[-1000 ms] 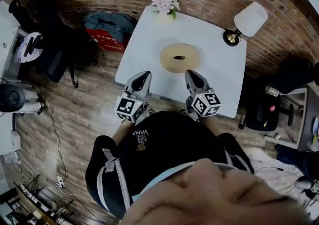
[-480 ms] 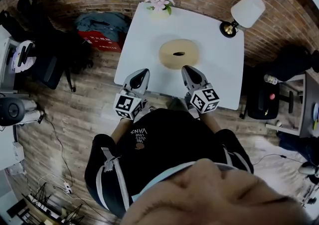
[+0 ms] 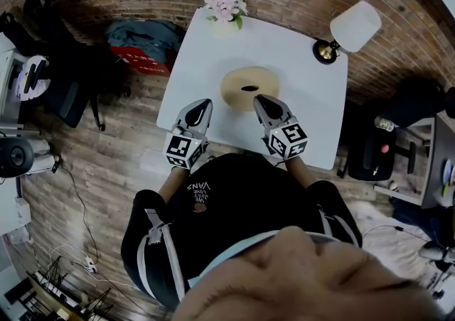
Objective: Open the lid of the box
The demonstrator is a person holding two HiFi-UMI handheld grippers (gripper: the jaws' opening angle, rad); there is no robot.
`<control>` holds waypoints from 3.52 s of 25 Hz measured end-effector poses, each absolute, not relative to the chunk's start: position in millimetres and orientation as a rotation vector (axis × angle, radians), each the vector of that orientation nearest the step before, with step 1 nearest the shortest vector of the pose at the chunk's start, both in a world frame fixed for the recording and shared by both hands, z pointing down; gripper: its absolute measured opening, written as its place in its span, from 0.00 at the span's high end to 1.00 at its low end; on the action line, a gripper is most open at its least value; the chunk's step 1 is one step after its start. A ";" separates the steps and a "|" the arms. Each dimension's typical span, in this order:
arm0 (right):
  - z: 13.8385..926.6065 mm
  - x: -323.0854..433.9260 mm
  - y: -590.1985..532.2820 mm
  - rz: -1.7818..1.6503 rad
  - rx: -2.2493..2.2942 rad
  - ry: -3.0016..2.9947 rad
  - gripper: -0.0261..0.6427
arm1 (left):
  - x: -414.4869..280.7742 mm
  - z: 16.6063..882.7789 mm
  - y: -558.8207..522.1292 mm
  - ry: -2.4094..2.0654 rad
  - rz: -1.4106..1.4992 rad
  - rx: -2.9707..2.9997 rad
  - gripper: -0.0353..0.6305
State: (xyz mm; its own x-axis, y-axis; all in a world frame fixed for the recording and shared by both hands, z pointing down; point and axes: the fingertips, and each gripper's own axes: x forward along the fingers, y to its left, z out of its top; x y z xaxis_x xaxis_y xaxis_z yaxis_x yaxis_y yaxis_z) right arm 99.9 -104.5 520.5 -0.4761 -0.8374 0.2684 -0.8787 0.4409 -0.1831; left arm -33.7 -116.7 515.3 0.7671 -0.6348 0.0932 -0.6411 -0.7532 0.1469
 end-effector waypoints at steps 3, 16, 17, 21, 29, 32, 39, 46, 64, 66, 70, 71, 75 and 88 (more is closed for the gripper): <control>527.3 103.1 -113.7 0.432 1.466 -2.540 0.95 | -29.2 519.8 -125.5 -1.038 0.052 2.766 0.93; 575.3 96.5 -130.0 0.391 1.123 -2.455 0.64 | -23.5 533.9 -140.7 -1.105 0.028 2.680 0.93; 580.1 94.6 -129.4 0.377 1.078 -2.444 0.63 | -23.3 535.1 -141.1 -1.110 0.030 2.677 0.93; 594.9 90.0 -128.8 0.328 0.947 -2.403 0.59 | -23.5 540.8 -142.3 -1.127 0.039 2.656 0.93; 614.7 81.3 -123.2 0.254 0.748 -2.333 0.53 | -29.2 553.4 -137.6 -1.155 0.047 2.596 0.93; 624.1 81.4 -119.9 0.235 0.668 -2.287 0.50 | -33.8 556.4 -136.2 -1.172 0.052 2.579 0.93; 644.8 79.1 -115.1 0.173 0.470 -2.168 0.48 | -49.0 566.2 -135.3 -1.223 0.060 2.535 0.93; 658.8 78.3 -112.8 0.100 0.313 -2.022 0.48 | -54.5 576.0 -132.3 -1.239 0.071 2.501 0.93; 679.5 76.4 -112.3 0.114 0.161 -1.884 0.45 | -50.2 596.6 -131.4 -1.186 0.107 2.487 0.93; 681.7 76.4 -113.5 0.124 0.157 -1.875 0.44 | -47.5 597.9 -132.2 -1.175 0.113 2.489 0.93; 685.1 76.3 -115.1 0.134 0.151 -1.871 0.44 | -45.2 599.9 -133.4 -1.163 0.115 2.492 0.93; 685.3 75.9 -115.1 0.135 0.150 -1.869 0.44 | -45.0 601.7 -133.2 -1.156 0.120 2.491 0.93; 684.6 74.7 -114.5 0.129 0.156 -1.867 0.44 | -40.3 615.7 -131.0 -1.091 0.152 2.481 0.93; 684.1 74.2 -114.5 0.126 0.181 -1.899 0.44 | 7.4 660.3 -124.4 -0.822 0.359 2.568 0.60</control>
State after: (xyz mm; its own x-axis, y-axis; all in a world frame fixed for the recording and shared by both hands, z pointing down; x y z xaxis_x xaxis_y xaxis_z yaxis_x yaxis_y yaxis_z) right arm 74.2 -114.5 684.1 -0.3220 -0.0634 0.9446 -0.1875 0.9823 0.0020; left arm 7.4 -124.4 660.3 0.7922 -0.4913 0.3619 -0.5993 -0.7382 0.3096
